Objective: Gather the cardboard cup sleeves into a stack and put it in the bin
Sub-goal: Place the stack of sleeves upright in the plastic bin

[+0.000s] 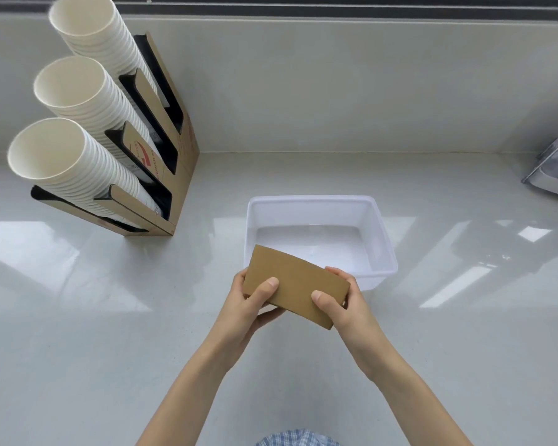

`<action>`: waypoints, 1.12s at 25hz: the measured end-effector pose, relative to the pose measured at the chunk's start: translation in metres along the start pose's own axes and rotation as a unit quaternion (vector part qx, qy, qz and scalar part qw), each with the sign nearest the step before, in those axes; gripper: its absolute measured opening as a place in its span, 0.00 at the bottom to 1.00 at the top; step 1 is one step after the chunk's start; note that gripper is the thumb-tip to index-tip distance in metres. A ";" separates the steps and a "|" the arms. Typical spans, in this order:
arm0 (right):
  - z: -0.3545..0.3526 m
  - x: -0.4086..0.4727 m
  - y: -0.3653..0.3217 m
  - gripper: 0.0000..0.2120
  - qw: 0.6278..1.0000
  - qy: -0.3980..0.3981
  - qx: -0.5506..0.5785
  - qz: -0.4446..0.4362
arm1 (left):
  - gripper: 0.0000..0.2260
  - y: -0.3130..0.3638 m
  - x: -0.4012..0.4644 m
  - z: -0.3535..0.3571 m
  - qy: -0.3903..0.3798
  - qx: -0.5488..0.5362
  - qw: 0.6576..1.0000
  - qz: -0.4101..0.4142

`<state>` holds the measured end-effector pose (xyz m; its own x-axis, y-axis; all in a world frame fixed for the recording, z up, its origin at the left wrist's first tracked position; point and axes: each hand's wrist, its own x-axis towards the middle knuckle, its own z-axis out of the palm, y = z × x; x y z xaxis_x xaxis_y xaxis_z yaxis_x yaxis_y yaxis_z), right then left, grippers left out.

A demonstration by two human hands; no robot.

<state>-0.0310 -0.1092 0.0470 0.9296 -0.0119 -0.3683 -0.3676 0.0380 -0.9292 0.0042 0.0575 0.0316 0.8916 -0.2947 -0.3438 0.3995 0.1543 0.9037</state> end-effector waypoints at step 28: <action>-0.013 0.047 -0.055 0.23 0.978 -0.183 -0.065 0.073 | 0.14 0.070 0.036 -0.008 -0.084 0.162 0.983 -0.037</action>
<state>0.0325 -0.1247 0.0799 0.8043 0.3441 -0.4844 -0.4757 -0.1157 -0.8720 0.0663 0.0649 0.0802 0.8044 -0.4487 -0.3893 0.3486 -0.1741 0.9210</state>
